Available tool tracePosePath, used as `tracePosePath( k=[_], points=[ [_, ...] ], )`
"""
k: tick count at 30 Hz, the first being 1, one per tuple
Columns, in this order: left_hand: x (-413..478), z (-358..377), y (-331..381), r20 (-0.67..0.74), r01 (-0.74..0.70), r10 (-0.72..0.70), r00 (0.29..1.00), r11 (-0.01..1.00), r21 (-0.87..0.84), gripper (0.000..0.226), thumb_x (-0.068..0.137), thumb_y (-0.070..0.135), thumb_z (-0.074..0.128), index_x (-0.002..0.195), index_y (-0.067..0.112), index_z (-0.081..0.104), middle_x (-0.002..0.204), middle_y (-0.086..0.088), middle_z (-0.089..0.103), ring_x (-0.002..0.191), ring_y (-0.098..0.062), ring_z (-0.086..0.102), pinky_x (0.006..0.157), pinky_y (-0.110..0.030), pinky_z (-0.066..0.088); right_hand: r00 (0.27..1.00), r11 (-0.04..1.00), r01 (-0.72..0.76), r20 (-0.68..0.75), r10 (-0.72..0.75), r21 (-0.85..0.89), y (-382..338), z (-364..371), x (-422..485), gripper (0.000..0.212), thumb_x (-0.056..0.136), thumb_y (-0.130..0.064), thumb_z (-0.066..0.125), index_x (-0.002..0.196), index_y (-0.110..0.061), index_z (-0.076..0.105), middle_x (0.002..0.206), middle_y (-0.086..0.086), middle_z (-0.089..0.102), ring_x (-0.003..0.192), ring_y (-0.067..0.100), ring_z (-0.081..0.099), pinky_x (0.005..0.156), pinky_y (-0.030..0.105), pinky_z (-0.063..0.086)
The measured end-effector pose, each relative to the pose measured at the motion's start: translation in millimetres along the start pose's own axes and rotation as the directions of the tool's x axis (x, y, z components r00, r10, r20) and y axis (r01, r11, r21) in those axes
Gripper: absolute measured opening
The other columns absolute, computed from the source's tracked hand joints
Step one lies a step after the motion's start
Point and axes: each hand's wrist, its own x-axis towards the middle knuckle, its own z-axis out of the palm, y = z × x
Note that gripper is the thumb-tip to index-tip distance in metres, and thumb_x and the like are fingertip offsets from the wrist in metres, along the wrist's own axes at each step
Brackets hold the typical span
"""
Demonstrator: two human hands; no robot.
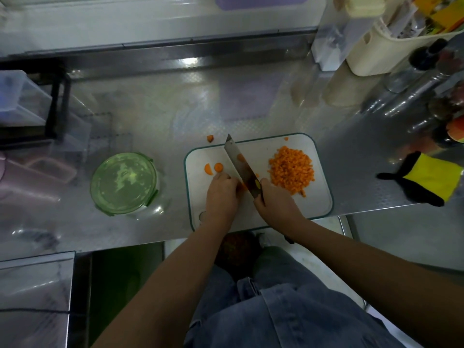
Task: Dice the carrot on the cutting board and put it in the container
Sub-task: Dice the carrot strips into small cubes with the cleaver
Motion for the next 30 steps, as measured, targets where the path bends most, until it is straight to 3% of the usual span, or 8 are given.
tracePosePath(
  k=[6, 11, 21, 30],
  points=[
    [1, -1, 2, -0.009, 0.009, -0.009, 1.0, 1.0, -0.029, 0.012, 0.084, 0.01, 0.063, 0.079, 0.006, 0.074, 0.077, -0.013, 0.059, 0.08, -0.026, 0.052, 0.064, -0.027, 0.028, 0.999, 0.999, -0.027, -0.025, 0.026, -0.035, -2, 7, 9, 0.032, 0.092, -0.017, 0.045, 0.12, -0.003, 0.046, 0.081, 0.017, 0.061, 0.069, 0.035, 0.058, 0.053, 0.038, 0.04],
    [3, -1, 2, 0.012, 0.007, -0.007, 1.0, 0.999, -0.043, 0.012, 0.081, 0.009, 0.064, 0.083, 0.007, 0.076, 0.077, -0.013, 0.062, 0.08, -0.026, 0.054, 0.064, -0.031, 0.036, 0.995, 0.996, -0.06, -0.071, 0.064, 0.066, -5, 3, 9, 0.019, 0.094, -0.016, 0.048, 0.106, -0.002, 0.047, 0.078, 0.018, 0.06, 0.067, 0.036, 0.058, 0.054, 0.042, 0.041],
    [5, 0, 3, 0.0, 0.003, -0.003, 1.0, 1.0, -0.027, 0.016, 0.083, 0.008, 0.058, 0.08, 0.01, 0.074, 0.075, -0.01, 0.06, 0.076, -0.024, 0.053, 0.061, -0.029, 0.033, 0.999, 0.998, -0.016, -0.032, 0.018, 0.068, -3, -1, -3, 0.007, 0.091, -0.016, 0.049, 0.091, -0.01, 0.044, 0.068, 0.007, 0.052, 0.058, 0.022, 0.048, 0.051, 0.034, 0.035],
    [5, 1, 2, -0.004, -0.018, 0.018, 1.0, 0.998, -0.058, 0.016, 0.086, 0.014, 0.061, 0.082, 0.01, 0.076, 0.071, -0.011, 0.057, 0.075, -0.027, 0.053, 0.06, -0.028, 0.027, 0.995, 0.995, -0.085, -0.039, 0.087, 0.041, -8, 9, -2, 0.015, 0.093, -0.015, 0.046, 0.105, -0.006, 0.047, 0.07, 0.003, 0.048, 0.059, 0.02, 0.046, 0.052, 0.031, 0.032]
  ],
)
